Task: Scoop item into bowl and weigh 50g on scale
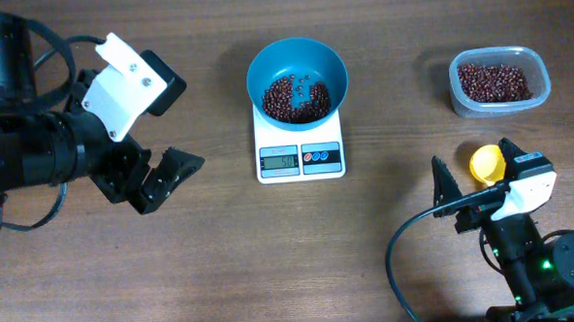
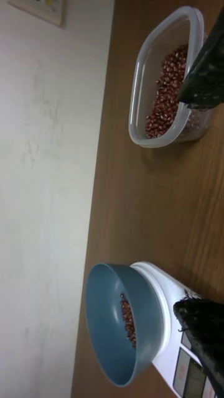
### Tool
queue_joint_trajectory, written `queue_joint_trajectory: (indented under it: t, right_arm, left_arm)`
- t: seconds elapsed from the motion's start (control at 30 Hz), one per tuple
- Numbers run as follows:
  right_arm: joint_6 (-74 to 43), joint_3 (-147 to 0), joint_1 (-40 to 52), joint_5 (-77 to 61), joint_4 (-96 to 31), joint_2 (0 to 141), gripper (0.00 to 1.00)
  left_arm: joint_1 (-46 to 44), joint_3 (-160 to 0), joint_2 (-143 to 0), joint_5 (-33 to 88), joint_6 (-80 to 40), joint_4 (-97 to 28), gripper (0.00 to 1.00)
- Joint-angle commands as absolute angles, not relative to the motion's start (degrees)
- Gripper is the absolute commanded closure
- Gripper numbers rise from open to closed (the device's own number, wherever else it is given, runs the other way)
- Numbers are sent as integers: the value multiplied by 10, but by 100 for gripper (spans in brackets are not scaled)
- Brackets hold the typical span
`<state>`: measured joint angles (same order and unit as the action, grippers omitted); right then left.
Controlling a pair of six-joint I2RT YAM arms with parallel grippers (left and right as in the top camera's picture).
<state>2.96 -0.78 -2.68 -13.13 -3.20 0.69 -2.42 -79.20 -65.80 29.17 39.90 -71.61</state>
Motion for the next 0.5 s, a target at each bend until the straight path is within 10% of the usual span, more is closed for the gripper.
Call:
queue_joint_trajectory:
  t: [0.0, 0.47]
  right_arm:
    - [47, -3, -22, -131, -36, 2, 1]
    - [10, -3, -22, -132, -34, 5, 1]
  left_arm:
    - [-25, -795, -657, 300, 408, -717, 1]
    - [-25, -795, -657, 300, 408, -717, 1]
